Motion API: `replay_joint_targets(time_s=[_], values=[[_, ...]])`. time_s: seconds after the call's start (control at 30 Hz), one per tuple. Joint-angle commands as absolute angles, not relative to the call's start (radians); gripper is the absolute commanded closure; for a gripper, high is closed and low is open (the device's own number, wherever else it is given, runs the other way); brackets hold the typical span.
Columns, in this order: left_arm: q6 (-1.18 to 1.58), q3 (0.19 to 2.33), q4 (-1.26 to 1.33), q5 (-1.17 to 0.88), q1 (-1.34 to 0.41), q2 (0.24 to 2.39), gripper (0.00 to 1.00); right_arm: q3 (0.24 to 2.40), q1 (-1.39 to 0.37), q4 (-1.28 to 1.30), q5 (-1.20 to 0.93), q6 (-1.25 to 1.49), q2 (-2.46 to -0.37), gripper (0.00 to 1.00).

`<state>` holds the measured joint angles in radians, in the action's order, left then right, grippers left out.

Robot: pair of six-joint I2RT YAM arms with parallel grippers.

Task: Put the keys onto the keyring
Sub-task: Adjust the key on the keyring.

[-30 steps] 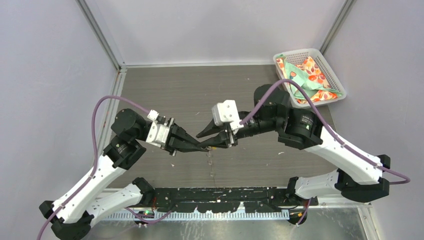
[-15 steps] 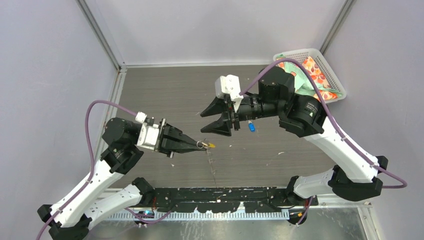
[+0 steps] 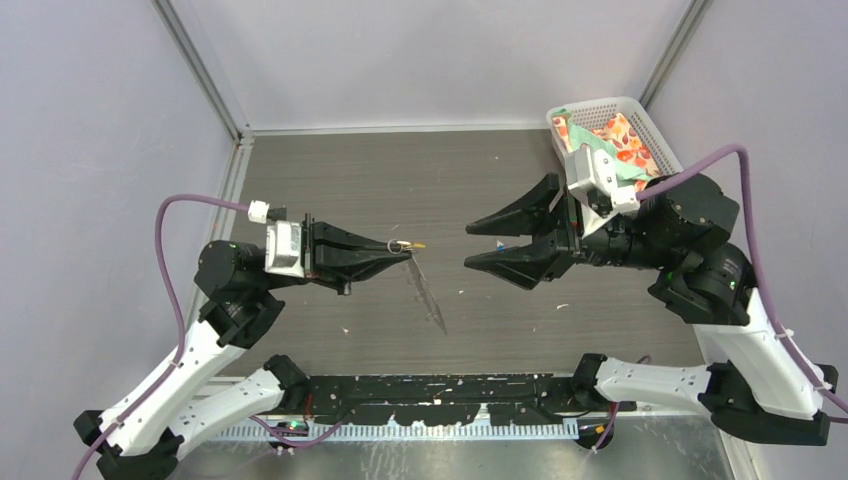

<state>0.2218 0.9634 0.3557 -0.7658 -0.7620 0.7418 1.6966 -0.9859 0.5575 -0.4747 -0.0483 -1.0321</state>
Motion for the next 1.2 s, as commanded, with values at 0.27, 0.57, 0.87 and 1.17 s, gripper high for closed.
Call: replay_joint_targets(time_s=[0.27, 0.57, 0.87, 1.17], values=[[0.268, 1.012, 0.426, -0.715, -0.765, 0.736, 1.00, 1.569, -0.983, 0.266, -0.619, 0.186, -1.120, 0.53], [0.250, 0.996, 0.412, -0.711, -0.765, 0.717, 1.00, 1.554, -0.985, 0.253, -0.608, 0.124, -1.123, 0.63], [0.251, 0.986, 0.381, -0.655, -0.765, 0.710, 1.00, 1.546, -0.984, 0.276, -0.588, 0.083, -1.099, 0.62], [0.256, 0.986, 0.366, -0.662, -0.765, 0.711, 1.00, 1.549, -0.984, 0.238, -0.611, 0.035, -1.100, 0.55]])
